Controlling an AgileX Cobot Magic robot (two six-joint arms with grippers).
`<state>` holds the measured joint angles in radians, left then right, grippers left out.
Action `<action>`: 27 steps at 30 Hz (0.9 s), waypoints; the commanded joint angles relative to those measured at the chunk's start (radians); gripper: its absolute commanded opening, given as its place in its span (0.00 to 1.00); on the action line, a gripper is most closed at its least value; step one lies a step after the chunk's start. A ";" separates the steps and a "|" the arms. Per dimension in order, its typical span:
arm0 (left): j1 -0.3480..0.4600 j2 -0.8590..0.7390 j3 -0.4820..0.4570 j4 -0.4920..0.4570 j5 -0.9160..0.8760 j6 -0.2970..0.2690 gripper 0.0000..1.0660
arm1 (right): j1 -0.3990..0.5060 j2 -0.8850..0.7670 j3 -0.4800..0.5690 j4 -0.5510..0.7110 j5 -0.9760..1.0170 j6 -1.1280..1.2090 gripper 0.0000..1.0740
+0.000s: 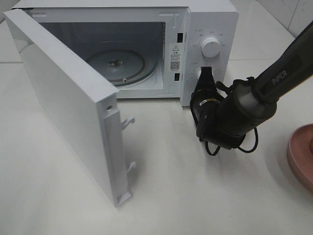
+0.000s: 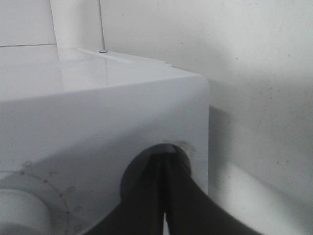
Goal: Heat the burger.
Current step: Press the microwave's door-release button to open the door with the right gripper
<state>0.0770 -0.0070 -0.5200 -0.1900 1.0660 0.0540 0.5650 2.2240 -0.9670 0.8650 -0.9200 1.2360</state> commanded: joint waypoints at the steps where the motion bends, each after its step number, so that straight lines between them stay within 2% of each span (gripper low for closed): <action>1: 0.001 -0.014 0.002 0.000 0.002 -0.003 0.92 | -0.051 -0.008 -0.086 -0.096 -0.173 -0.003 0.00; 17: 0.001 -0.014 0.002 0.000 0.002 -0.003 0.92 | -0.048 -0.034 -0.068 -0.091 -0.038 -0.047 0.00; 27: 0.001 -0.014 0.002 0.000 0.002 -0.003 0.92 | -0.048 -0.065 -0.006 -0.088 0.043 -0.084 0.00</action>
<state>0.0770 -0.0070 -0.5200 -0.1900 1.0660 0.0540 0.5370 2.1790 -0.9510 0.8400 -0.8060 1.1740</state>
